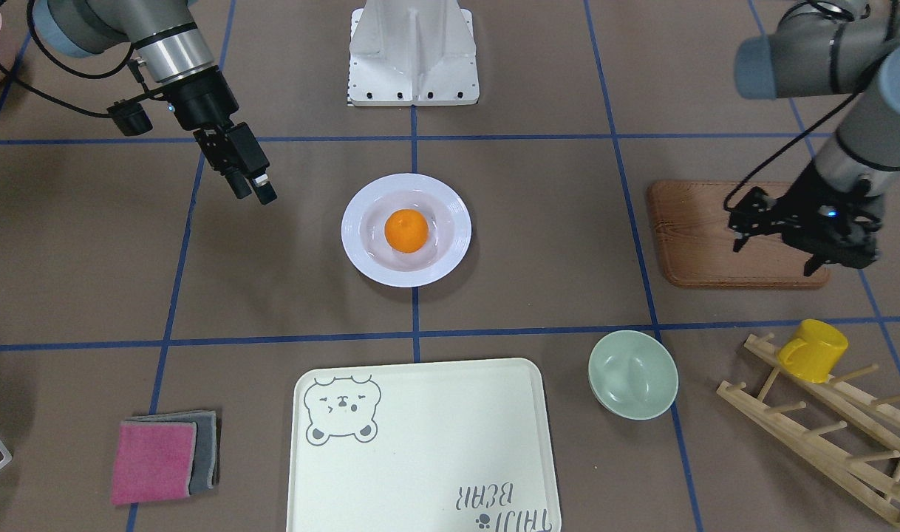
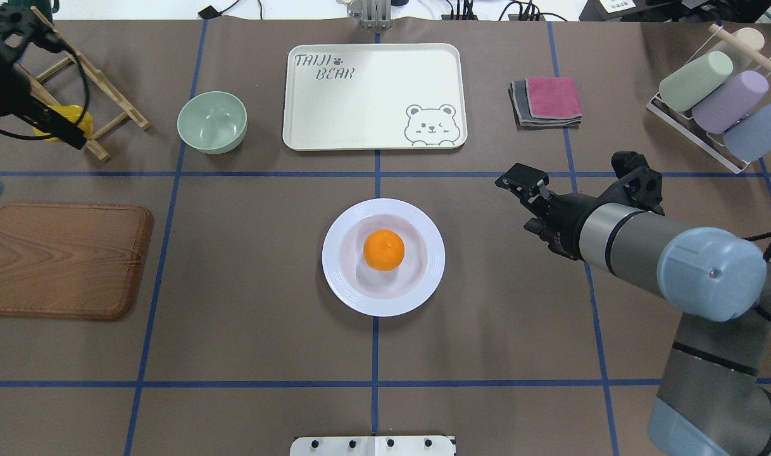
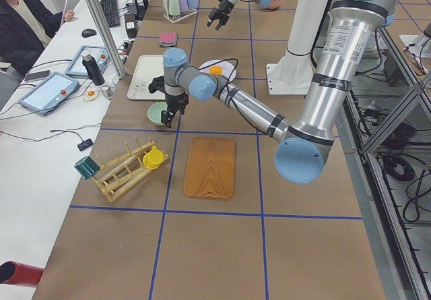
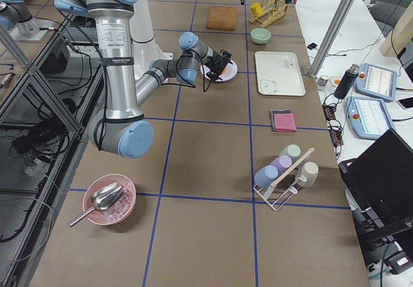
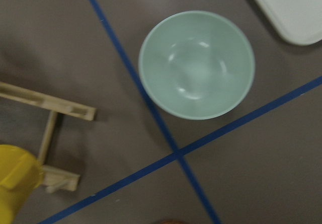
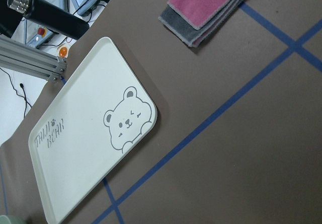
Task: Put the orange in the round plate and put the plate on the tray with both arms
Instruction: 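Withdraw the left arm while the right gripper reaches to the white plate's rim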
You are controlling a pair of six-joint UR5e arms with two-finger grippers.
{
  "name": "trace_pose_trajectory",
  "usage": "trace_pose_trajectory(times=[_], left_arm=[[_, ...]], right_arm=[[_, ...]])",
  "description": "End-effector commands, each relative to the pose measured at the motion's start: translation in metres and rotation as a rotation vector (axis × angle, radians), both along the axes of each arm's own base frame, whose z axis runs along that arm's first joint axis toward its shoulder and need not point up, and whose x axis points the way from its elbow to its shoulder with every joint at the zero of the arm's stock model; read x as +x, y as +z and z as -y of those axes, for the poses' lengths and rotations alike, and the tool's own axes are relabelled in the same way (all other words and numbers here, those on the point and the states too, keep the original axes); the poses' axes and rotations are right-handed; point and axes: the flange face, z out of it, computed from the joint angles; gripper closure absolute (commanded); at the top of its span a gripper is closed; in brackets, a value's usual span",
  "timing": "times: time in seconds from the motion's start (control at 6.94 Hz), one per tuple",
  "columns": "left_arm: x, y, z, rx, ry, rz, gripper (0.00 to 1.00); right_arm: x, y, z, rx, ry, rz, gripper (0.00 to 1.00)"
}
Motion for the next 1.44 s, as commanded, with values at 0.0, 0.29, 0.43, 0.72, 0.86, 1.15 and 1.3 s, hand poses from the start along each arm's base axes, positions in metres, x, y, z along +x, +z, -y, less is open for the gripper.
trace_pose_trajectory(times=[0.0, 0.29, 0.43, 0.72, 0.86, 1.15, 1.3], left_arm=[[-0.137, 0.098, -0.013, -0.046, -0.019, -0.003, 0.01], [-0.185, 0.149, -0.019, -0.172, -0.085, -0.155, 0.01], [-0.185, 0.154, -0.023, -0.182, -0.088, -0.155, 0.01], [-0.185, 0.156, -0.025, -0.186, -0.089, -0.153, 0.01], [-0.185, 0.162, -0.030, -0.196, -0.091, -0.154, 0.01], [-0.185, 0.163, -0.030, -0.197, -0.090, -0.154, 0.01], [-0.185, 0.168, -0.035, -0.204, -0.090, -0.155, 0.01]], right_arm=[[-0.026, -0.012, -0.040, -0.013, 0.067, 0.063, 0.00], [-0.057, -0.009, -0.081, -0.039, 0.144, 0.113, 0.00], [-0.086, -0.005, -0.102, -0.061, 0.164, 0.138, 0.01], [-0.157, -0.010, -0.104, -0.108, 0.172, 0.157, 0.04], [-0.170, 0.002, -0.107, -0.136, 0.177, 0.152, 0.05], [-0.185, 0.012, -0.106, -0.140, 0.178, 0.121, 0.09], [-0.193, 0.019, -0.102, -0.140, 0.182, 0.102, 0.10]])
